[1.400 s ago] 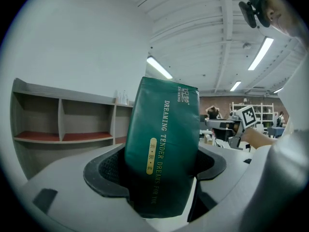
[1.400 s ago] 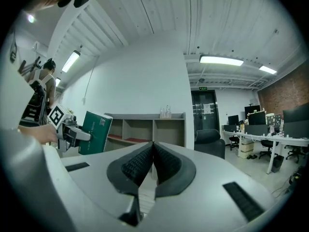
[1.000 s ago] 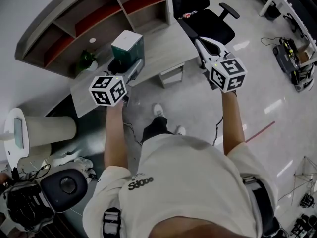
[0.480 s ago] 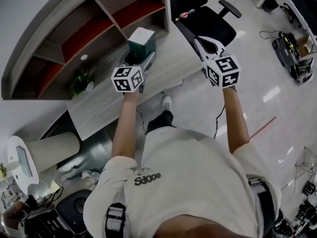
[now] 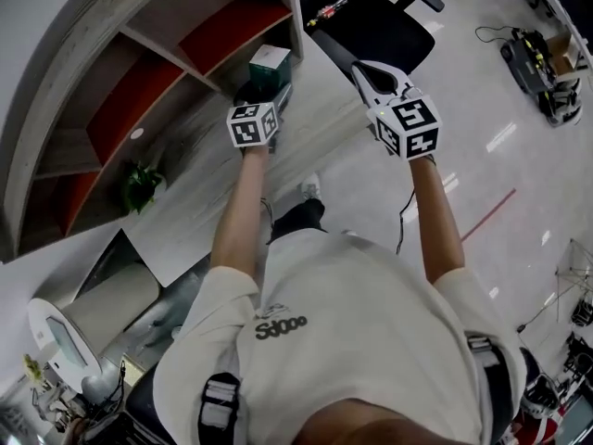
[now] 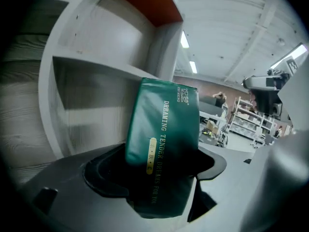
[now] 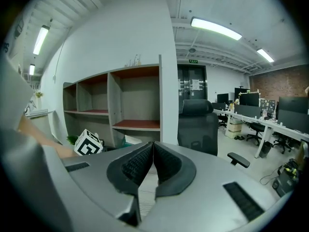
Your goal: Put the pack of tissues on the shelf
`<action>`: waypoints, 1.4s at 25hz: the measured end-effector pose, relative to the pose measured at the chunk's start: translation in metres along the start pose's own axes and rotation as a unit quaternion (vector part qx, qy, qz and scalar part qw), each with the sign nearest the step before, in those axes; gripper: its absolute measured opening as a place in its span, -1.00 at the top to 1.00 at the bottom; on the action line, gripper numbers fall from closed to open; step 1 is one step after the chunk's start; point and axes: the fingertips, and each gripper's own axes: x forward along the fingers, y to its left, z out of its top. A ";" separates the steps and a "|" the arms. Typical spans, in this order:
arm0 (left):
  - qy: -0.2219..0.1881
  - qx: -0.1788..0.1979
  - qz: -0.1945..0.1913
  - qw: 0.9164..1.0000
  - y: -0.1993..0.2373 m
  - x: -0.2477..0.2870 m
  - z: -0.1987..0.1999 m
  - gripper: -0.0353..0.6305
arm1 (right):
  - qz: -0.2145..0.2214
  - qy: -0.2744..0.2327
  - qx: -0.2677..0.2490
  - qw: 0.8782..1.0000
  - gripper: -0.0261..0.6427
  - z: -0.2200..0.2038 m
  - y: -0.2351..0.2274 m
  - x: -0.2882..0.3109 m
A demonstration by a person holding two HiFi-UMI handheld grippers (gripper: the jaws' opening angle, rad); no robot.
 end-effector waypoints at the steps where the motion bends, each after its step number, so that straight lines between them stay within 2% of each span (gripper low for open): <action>1: 0.002 0.001 0.003 1.000 0.004 0.009 -0.004 -0.29 | -0.003 0.005 0.003 1.000 0.90 -0.003 -0.003 0.002; 6: 0.002 0.032 0.024 0.999 0.032 0.054 -0.018 -0.29 | -0.012 0.022 0.021 0.999 0.90 -0.024 -0.003 0.008; 10: 0.006 0.025 0.038 0.999 0.049 0.082 -0.031 -0.29 | -0.029 0.039 0.051 0.998 0.90 -0.045 -0.004 0.009; 12: 0.003 0.027 0.033 0.999 0.052 0.088 -0.035 -0.30 | -0.036 0.044 0.059 0.997 0.90 -0.052 -0.005 0.009; 16: -0.001 0.042 0.023 0.999 0.048 0.086 -0.036 -0.31 | -0.041 0.046 0.078 0.995 0.90 -0.056 -0.004 0.013; 22: 0.054 0.065 0.027 0.996 0.043 0.082 -0.056 -0.32 | -0.021 0.050 0.071 0.996 0.90 -0.053 0.007 0.033; 27: 0.070 0.057 0.012 0.996 0.037 0.067 -0.078 -0.43 | -0.006 0.046 0.075 0.996 0.90 -0.047 0.019 0.041; 31: 0.068 0.052 0.002 0.996 0.034 0.055 -0.084 -0.46 | -0.003 0.046 0.072 0.996 0.90 -0.046 0.022 0.043; 35: 0.092 0.076 -0.006 0.993 0.036 0.041 -0.100 -0.46 | -0.001 0.042 0.075 0.996 0.90 -0.044 0.029 0.043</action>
